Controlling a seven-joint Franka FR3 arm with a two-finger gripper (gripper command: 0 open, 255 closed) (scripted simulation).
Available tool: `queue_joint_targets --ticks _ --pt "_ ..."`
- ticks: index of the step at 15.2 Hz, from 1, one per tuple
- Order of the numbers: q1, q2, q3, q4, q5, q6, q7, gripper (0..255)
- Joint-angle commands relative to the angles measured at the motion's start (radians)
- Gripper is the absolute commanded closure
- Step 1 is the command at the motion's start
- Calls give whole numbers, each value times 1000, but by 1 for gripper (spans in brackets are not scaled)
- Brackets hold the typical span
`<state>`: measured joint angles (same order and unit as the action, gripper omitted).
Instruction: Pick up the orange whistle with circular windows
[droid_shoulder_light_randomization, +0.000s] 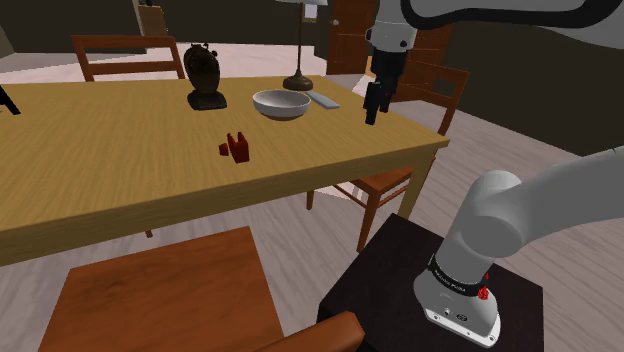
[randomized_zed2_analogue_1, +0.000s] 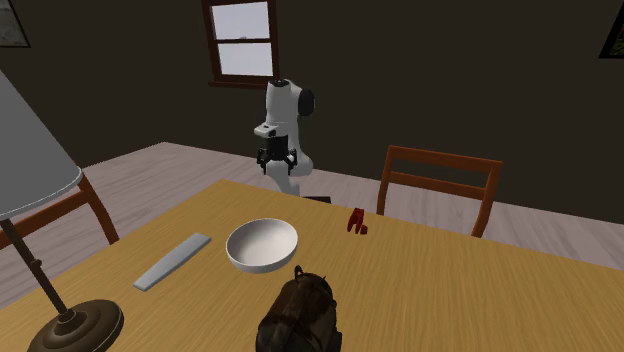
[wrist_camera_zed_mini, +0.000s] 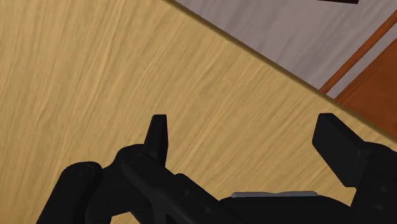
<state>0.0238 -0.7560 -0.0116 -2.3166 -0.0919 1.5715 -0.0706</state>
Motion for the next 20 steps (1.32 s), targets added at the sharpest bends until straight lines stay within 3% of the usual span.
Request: queue_joint_targets --ticks 1,11,20 --pt "0 0 0 0 0 0 0 0" --pt "31 261 164 151 110 104 265 0" --pt "47 558 285 400 118 157 497 0"
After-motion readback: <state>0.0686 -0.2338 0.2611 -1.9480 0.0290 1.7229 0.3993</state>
